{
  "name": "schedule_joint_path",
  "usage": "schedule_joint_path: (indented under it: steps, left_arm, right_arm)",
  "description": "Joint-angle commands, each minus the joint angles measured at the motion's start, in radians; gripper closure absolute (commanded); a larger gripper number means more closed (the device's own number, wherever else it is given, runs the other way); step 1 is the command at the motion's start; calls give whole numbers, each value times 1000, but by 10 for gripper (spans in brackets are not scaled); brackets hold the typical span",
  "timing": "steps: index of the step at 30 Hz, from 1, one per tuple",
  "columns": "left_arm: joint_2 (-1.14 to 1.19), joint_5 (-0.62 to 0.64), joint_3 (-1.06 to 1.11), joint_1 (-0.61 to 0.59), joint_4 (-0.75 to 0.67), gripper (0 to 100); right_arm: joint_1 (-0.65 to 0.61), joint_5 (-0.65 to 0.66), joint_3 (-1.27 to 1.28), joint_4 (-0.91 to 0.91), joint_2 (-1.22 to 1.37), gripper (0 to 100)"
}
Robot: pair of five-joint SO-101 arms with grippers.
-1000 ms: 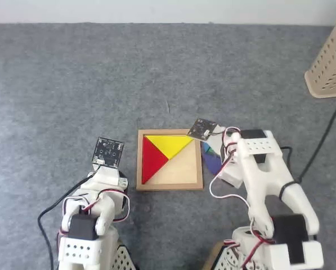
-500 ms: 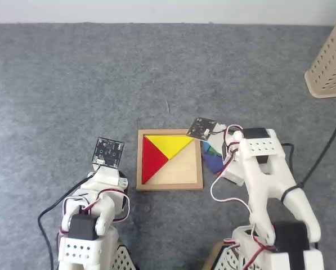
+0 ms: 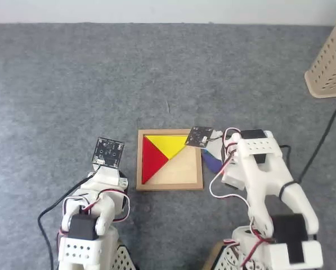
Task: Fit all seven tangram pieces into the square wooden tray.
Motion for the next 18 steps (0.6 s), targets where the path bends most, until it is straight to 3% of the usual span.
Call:
schedule_joint_path:
  steps: [1, 5, 18]
  left_arm:
    - [-21, 6, -19, -6, 6, 988]
    - [-21, 6, -19, -6, 6, 988]
    - [-21, 6, -19, -6, 6, 988]
  right_arm:
    - [-7, 18, -14, -16, 54, 766]
    - [-4, -21, -14, -21, 62, 819]
    - [-24, -150, -11, -19, 68, 817]
